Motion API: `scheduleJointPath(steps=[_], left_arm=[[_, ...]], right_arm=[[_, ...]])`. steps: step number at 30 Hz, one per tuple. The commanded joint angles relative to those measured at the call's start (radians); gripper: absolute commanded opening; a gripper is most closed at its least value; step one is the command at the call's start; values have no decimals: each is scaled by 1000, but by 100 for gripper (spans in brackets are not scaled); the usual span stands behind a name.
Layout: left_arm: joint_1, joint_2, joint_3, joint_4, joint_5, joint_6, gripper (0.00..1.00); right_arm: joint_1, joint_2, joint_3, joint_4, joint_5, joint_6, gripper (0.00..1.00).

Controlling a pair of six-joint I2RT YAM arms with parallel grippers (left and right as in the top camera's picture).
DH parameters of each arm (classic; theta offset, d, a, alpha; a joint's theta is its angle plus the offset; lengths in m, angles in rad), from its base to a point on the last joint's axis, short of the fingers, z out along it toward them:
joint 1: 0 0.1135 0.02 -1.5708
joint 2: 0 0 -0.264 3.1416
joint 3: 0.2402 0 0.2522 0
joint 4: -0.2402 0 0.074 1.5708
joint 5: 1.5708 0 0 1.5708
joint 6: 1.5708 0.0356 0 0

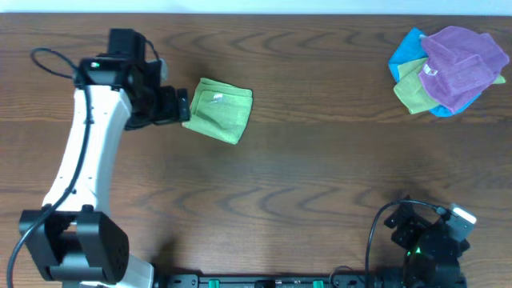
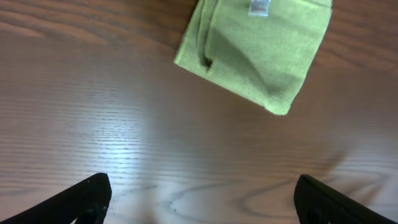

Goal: Fold the cloth
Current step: 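Grasp the folded green cloth's edge with the left gripper, then lift and carry the green cloth toward the far left with the left gripper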

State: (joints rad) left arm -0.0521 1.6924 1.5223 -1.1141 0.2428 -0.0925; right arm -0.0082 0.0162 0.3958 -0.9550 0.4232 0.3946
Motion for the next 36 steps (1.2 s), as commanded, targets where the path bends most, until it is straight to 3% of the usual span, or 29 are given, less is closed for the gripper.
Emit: scheduleJointPath(steps=[1, 9, 14, 18, 24, 30, 36], left_arm=[[-29, -5, -95, 32, -43, -114, 95], [-109, -5, -325, 295, 8, -372, 95], [-158, -4, -434, 566, -3, -668, 95], [-183, -4, -489, 589, -95, -890, 95], [-184, -4, -549, 675, -107, -1133, 95], [-190, -4, -594, 945, -122, -1177, 95], [-220, 10, -621, 953, -159, -1286, 95]], right_arm=[[-9, -11, -6, -15, 6, 12, 99], [-9, -10, -6, -31, 6, 12, 99], [-9, -10, -6, -31, 5, 12, 99], [-9, -10, -6, -31, 6, 12, 99], [-9, -10, -6, -30, 5, 12, 99], [-9, -10, -6, -31, 5, 12, 99], [-9, -10, -6, -31, 6, 12, 99]])
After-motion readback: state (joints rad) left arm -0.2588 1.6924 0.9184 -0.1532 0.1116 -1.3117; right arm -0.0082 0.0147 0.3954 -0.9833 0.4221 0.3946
